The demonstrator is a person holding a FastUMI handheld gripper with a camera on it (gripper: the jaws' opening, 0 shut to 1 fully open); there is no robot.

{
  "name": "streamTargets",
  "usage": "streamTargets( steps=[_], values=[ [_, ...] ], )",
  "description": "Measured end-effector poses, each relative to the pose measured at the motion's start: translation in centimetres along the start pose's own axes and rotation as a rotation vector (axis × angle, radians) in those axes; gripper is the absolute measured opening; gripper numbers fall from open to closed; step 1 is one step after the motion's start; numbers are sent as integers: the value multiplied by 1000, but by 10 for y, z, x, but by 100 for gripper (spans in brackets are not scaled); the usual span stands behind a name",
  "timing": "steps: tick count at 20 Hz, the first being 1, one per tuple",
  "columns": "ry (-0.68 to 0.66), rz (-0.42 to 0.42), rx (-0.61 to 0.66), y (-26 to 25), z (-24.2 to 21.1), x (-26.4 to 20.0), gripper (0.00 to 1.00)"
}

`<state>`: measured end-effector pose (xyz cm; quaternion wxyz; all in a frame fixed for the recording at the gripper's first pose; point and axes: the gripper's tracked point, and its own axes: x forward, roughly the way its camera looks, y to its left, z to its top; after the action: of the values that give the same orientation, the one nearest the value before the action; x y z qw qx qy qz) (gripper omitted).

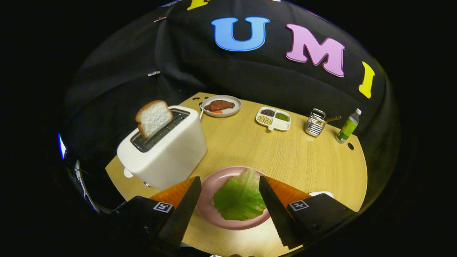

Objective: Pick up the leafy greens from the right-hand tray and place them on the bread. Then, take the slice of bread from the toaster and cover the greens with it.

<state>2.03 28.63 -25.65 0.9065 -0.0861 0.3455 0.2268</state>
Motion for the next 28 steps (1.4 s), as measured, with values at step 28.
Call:
streamTargets(
  steps=[28],
  values=[
    [-107, 184, -109, 181, 108, 74, 99]
  ],
)
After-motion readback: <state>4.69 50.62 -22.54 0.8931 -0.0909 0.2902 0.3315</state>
